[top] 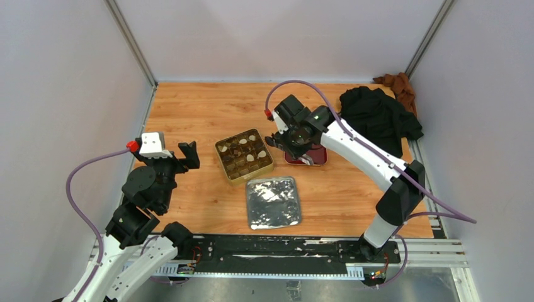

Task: Pack the chocolate
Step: Pick up the fake chocolate from the plate, then place the fake chocolate in the packing box.

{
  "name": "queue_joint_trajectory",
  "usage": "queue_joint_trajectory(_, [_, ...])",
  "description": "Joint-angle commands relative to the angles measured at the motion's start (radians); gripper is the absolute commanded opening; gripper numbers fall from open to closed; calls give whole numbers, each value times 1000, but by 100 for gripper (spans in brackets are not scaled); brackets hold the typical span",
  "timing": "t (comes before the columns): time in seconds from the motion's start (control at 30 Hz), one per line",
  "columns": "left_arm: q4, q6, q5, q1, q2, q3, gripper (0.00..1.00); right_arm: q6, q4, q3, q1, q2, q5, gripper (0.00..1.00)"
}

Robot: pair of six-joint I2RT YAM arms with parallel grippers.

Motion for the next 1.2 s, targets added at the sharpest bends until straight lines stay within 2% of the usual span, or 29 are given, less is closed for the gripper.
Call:
queue_joint_trajectory(0.0, [19, 1, -4, 5, -12, -11, 100, 15, -21, 67, 51, 37, -8, 19])
queue_joint_trajectory(0.53, [19, 1, -3, 5, -18, -11, 100, 5, -21, 213, 175, 180, -65, 19])
queue_joint_trajectory(1.17, [18, 1, -3, 5, -18, -11, 100, -1, -26, 247, 211, 283, -95, 20])
